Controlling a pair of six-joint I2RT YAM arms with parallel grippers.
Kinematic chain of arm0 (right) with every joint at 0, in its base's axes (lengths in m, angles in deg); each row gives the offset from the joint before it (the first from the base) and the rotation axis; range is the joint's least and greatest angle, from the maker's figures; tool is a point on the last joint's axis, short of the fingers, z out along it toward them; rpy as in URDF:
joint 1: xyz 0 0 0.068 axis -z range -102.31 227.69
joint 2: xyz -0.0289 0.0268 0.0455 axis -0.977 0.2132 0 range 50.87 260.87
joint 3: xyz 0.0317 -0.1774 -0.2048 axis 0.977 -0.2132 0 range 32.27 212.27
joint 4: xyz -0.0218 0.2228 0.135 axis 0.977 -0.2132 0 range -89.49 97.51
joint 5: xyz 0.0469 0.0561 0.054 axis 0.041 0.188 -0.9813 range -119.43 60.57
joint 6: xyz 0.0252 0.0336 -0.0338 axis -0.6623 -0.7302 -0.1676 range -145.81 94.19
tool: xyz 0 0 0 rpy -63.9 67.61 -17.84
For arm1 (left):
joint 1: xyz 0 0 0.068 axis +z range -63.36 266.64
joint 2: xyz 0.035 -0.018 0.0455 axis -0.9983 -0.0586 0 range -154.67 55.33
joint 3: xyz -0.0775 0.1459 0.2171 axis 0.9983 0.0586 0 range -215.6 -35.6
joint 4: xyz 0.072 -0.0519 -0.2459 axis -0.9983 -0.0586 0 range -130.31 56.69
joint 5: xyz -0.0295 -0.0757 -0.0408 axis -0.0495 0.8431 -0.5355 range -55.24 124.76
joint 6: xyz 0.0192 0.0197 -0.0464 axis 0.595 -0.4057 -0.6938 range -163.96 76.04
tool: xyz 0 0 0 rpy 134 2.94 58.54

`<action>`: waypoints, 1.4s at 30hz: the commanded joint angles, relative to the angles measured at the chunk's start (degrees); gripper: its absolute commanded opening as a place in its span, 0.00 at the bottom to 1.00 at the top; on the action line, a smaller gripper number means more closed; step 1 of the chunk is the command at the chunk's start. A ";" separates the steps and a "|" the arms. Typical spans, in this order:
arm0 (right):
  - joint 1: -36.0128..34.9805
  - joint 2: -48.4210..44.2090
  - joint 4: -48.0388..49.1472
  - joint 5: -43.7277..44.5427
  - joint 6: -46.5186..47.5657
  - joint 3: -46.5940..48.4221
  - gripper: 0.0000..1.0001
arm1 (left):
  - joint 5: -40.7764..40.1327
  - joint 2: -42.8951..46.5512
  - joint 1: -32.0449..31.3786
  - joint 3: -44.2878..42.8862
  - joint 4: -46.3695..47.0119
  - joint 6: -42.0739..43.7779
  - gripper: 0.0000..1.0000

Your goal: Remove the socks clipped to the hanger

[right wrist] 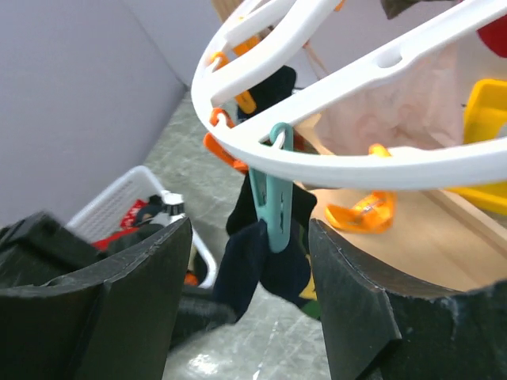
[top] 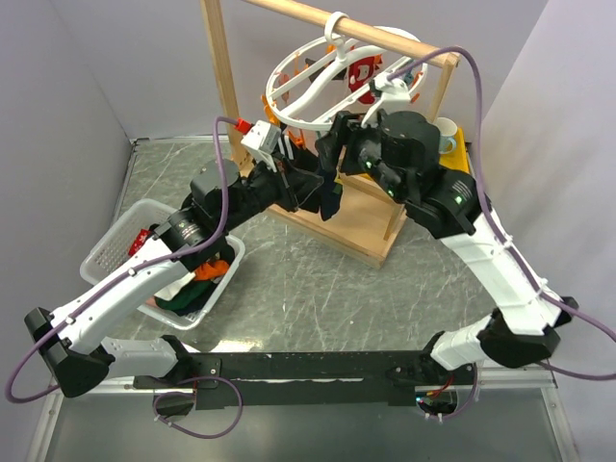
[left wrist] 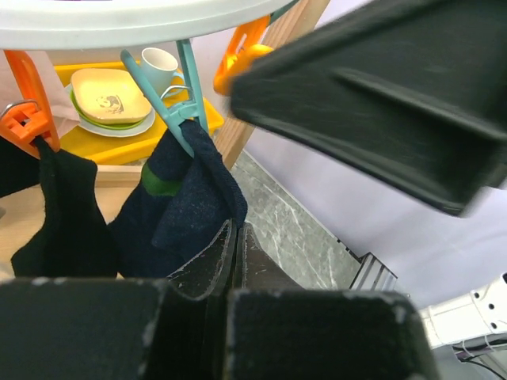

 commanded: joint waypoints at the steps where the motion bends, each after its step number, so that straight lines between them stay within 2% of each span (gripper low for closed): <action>1: -1.87 4.05 -5.24 6.86 1.64 7.89 0.68 | -0.58 0.96 -1.33 -0.19 1.86 0.85 0.01; 11: -3.99 11.26 -12.36 15.48 3.67 17.74 0.66 | -1.81 0.96 -3.88 -0.81 2.12 1.12 0.01; 21: -4.43 11.97 -11.66 18.21 4.98 15.73 0.61 | -2.77 1.05 -5.46 -1.25 2.12 1.47 0.01; 24: -4.69 11.97 -10.78 17.24 5.86 15.11 0.56 | -2.86 0.87 -5.82 -1.51 2.12 1.47 0.01; 28: -4.87 13.11 -11.66 16.10 6.74 15.99 0.42 | -2.86 0.61 -6.34 -1.34 2.38 1.47 0.01; 31: -5.05 13.64 -12.63 16.27 6.83 16.96 0.39 | -3.04 0.61 -6.61 -0.55 2.73 1.03 0.01; 34: -5.05 12.85 -11.58 16.54 7.18 15.73 0.32 | -3.13 0.61 -7.05 0.07 2.91 0.59 0.01; 42: -5.05 10.65 -9.47 17.42 8.06 13.80 0.26 | -2.78 0.96 -7.93 2.78 3.09 -1.17 0.01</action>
